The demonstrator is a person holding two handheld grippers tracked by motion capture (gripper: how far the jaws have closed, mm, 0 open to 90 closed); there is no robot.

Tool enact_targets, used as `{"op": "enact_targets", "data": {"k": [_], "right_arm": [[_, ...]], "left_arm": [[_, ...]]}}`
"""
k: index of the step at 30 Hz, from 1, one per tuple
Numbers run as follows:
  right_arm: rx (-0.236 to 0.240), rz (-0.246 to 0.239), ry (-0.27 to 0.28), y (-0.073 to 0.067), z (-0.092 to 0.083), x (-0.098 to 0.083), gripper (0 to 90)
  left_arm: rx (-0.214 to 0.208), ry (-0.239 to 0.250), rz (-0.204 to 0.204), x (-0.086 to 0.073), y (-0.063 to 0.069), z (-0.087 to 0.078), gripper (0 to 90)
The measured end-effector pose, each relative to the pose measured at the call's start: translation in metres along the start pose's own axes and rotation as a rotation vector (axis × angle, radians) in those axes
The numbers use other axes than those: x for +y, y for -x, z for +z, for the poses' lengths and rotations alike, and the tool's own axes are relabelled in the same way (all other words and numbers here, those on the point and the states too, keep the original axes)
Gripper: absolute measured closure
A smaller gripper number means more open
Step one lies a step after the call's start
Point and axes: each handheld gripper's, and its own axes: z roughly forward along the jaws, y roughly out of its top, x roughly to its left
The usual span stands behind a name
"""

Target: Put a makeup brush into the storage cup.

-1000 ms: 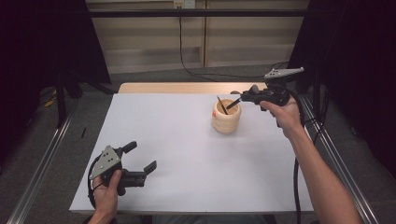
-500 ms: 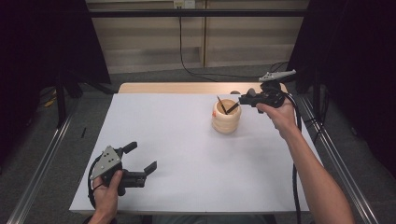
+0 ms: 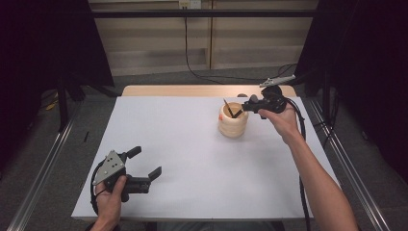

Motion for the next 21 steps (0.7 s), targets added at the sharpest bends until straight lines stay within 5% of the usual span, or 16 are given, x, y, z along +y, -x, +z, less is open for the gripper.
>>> {"op": "enact_targets", "data": {"k": [21], "right_arm": [[0.010, 0.020, 0.003, 0.001, 0.009, -0.012, 76.6]], "left_arm": [[0.004, 0.000, -0.002, 0.000, -0.001, 0.000, 0.8]]}}
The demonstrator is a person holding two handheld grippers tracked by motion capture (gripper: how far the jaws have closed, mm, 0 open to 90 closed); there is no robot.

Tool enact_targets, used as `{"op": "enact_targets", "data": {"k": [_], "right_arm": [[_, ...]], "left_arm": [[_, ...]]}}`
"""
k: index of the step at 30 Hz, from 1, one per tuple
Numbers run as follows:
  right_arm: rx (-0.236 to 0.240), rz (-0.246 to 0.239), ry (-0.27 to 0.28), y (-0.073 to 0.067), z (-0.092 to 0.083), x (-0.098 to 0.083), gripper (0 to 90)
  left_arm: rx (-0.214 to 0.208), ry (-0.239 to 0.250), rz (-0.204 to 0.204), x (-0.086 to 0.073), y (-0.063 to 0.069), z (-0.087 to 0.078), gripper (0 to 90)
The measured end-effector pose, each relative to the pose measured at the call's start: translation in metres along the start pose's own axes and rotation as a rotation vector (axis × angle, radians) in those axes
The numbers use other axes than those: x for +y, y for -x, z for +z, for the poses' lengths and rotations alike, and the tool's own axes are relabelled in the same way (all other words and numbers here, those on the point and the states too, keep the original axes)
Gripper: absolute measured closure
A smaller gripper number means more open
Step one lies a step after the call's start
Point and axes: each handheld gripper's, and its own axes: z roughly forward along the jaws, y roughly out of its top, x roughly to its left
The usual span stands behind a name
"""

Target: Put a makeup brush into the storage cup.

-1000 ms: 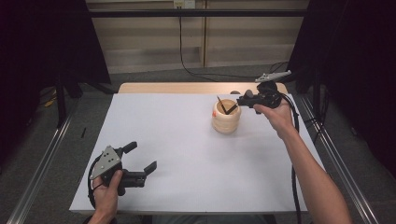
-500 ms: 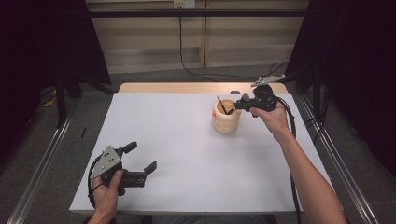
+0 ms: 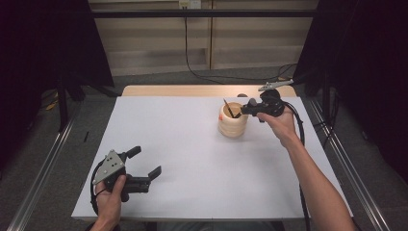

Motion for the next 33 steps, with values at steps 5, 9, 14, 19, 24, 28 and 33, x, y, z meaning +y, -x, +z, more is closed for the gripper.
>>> {"op": "enact_targets", "data": {"k": [5, 9, 14, 19, 24, 28, 33], "right_arm": [[0.004, 0.000, 0.003, -0.001, 0.002, -0.001, 76.3], [0.006, 0.013, 0.036, 0.002, 0.001, -0.004, 74.0], [0.002, 0.026, 0.058, 0.003, 0.000, -0.006, 63.5], [-0.014, 0.035, 0.102, 0.003, -0.003, -0.008, 44.3], [-0.044, 0.033, 0.147, 0.002, -0.005, -0.009, 23.4], [-0.070, 0.038, 0.182, 0.002, -0.006, -0.009, 10.5], [-0.077, 0.040, 0.189, 0.002, -0.005, -0.012, 0.9]], "left_arm": [[0.015, -0.009, 0.007, -0.001, -0.001, 0.000, 1.0], [0.019, -0.004, 0.009, 0.000, -0.001, 0.000, 0.8], [0.024, 0.008, -0.004, 0.000, -0.001, 0.000, 0.9], [0.019, 0.007, -0.003, 0.000, -0.001, 0.000, 0.9], [0.019, 0.005, 0.002, 0.000, -0.002, 0.000, 0.8], [0.025, 0.003, -0.003, 0.000, -0.004, 0.001, 0.9], [0.023, 0.007, -0.004, 0.000, -0.004, 0.000, 0.9]]}}
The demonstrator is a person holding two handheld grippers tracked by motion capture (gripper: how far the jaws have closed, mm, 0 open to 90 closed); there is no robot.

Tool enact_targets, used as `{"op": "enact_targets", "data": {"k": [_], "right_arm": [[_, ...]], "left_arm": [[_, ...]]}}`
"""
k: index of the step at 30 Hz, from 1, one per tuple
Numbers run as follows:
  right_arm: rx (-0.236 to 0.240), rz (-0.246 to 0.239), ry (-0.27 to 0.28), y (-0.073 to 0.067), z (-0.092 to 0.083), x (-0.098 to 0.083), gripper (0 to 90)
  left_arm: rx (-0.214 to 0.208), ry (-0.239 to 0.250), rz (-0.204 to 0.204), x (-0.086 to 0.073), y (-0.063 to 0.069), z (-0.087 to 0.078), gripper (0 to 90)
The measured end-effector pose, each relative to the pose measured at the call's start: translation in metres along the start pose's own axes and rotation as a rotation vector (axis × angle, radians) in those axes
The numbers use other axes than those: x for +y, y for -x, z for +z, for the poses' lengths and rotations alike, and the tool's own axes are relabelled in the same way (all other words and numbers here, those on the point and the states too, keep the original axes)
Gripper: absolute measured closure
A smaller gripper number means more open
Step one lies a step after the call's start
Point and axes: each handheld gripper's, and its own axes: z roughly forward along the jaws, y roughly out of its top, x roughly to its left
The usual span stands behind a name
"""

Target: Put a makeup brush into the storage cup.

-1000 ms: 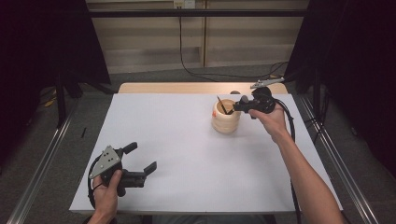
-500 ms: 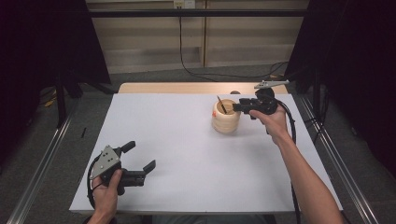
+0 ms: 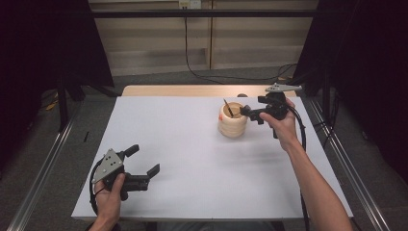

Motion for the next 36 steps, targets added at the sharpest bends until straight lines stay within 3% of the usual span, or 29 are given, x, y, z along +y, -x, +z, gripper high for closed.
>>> {"op": "enact_targets", "data": {"k": [6, 10, 15, 18, 22, 36], "right_arm": [[0.041, -0.001, 0.022, 0.000, -0.005, -0.002, 0.7], [0.007, -0.001, 0.022, -0.001, -0.009, -0.003, 1.7], [0.010, -0.022, 0.056, -0.002, -0.015, -0.007, 1.5], [0.009, -0.009, 0.081, 0.001, -0.021, -0.009, 1.3], [-0.007, -0.020, 0.097, -0.001, -0.026, -0.013, 1.1], [-0.013, -0.033, 0.089, -0.013, -0.039, -0.026, 0.4]], "left_arm": [[0.004, 0.006, -0.009, 0.000, -0.001, 0.000, 0.9], [0.006, 0.007, -0.014, 0.000, -0.002, 0.002, 1.0], [0.012, 0.003, -0.016, 0.001, -0.004, 0.007, 1.2], [0.023, -0.003, -0.028, 0.000, -0.006, 0.007, 1.2], [0.016, -0.005, -0.016, 0.000, -0.004, 0.007, 1.3], [0.021, -0.004, -0.013, 0.000, -0.005, 0.005, 1.3]]}}
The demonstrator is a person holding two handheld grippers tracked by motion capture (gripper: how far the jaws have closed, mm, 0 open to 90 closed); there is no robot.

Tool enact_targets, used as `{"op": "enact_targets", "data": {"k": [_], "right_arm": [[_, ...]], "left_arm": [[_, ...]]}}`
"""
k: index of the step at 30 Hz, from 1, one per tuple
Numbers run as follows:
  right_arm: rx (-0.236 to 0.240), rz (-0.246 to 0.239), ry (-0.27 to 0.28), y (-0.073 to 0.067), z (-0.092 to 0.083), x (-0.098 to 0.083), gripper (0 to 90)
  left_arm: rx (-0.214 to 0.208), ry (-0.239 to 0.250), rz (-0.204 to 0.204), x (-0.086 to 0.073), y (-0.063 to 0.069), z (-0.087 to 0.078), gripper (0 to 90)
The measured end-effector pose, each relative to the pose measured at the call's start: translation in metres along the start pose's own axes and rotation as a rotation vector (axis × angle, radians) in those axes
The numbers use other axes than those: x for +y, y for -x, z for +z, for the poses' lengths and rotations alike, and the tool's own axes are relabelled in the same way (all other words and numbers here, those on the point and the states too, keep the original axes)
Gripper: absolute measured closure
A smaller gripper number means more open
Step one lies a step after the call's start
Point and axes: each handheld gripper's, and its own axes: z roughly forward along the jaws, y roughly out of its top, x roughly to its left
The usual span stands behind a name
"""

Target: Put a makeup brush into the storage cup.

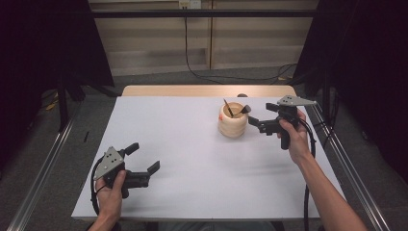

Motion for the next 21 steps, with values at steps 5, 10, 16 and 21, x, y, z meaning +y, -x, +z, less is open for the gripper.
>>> {"op": "enact_targets", "data": {"k": [5, 10, 16, 21], "right_arm": [[-0.012, -0.005, 0.018, -0.005, -0.004, -0.004, 0.5], [-0.021, 0.002, 0.020, -0.007, -0.010, -0.009, 0.0], [-0.030, -0.003, 0.036, -0.012, -0.018, -0.010, 0.0], [-0.047, -0.007, 0.035, -0.017, -0.024, -0.016, 0.1]], "left_arm": [[-0.002, 0.006, 0.004, 0.000, 0.001, -0.002, 1.4], [-0.004, 0.010, 0.011, 0.000, 0.003, -0.005, 1.4], [-0.001, 0.019, 0.015, 0.001, 0.001, -0.008, 1.4], [0.005, 0.034, 0.009, 0.003, 0.000, -0.010, 1.6]]}}
